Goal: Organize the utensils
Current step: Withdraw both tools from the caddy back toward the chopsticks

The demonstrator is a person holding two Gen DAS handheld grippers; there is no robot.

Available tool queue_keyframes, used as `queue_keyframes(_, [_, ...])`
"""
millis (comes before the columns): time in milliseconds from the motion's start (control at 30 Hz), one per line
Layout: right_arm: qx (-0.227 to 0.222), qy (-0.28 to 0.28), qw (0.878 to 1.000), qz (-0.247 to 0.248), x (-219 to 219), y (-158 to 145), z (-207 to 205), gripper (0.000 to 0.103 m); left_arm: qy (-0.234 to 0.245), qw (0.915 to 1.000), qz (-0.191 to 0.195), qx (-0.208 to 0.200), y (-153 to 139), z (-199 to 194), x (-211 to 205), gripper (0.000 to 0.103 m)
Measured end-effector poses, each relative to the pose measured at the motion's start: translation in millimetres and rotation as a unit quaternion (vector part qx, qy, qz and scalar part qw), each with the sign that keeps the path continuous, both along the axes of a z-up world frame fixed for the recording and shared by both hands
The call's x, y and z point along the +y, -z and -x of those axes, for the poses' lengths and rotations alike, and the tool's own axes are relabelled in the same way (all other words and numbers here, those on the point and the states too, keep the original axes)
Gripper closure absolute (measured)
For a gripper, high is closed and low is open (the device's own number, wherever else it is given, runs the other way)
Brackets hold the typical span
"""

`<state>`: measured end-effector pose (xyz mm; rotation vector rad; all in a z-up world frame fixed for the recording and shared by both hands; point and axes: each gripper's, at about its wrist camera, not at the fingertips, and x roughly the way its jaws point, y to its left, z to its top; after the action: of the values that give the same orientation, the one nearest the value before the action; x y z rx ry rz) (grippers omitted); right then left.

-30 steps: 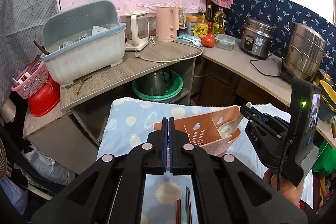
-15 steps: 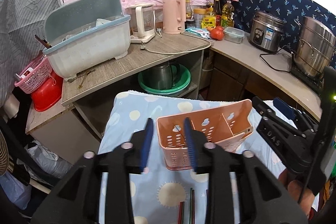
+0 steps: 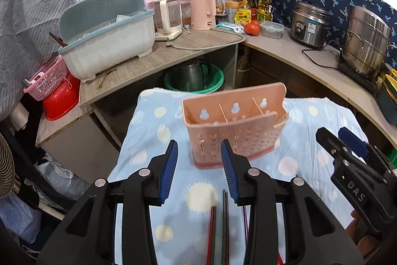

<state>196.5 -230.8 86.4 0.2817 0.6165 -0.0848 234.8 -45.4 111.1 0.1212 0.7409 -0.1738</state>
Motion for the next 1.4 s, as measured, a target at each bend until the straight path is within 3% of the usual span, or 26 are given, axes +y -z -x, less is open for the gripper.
queue_keyframes(333, [0.034, 0.0, 0.999, -0.018, 7.0, 24.6, 91.2, 0.048, 0.023, 0.9992, 0.003, 0.033, 26.7, 63.1, -5.8, 0.067])
queue_keyframes(467, [0.043, 0.002, 0.999, -0.024, 7.2, 31.8, 119.7, 0.048, 0.009, 0.9996, 0.007, 0.024, 32.8, 80.8, -2.2, 0.063])
queue_keyframes(600, [0.049, 0.001, 0.999, -0.016, 10.7, 33.6, 136.5, 0.048, 0.002, 0.9986, 0.038, 0.036, 36.1, 83.1, 4.6, 0.062])
queue_keyframes(700, [0.051, -0.001, 0.999, -0.015, 14.7, 33.8, 141.4, 0.048, 0.017, 0.9945, 0.074, 0.072, 46.1, 79.1, 5.8, 0.058])
queue_keyframes(1000, [0.073, 0.005, 0.997, 0.013, 25.9, 51.1, 147.4, 0.048, 0.042, 0.9914, 0.011, 0.124, 89.3, 113.8, -4.4, 0.058])
queue_keyframes(1400, [0.143, 0.012, 0.989, 0.041, 29.3, 115.7, 173.2, 0.049, 0.005, 0.9793, 0.005, 0.202, 157.6, 168.5, 41.4, 0.058])
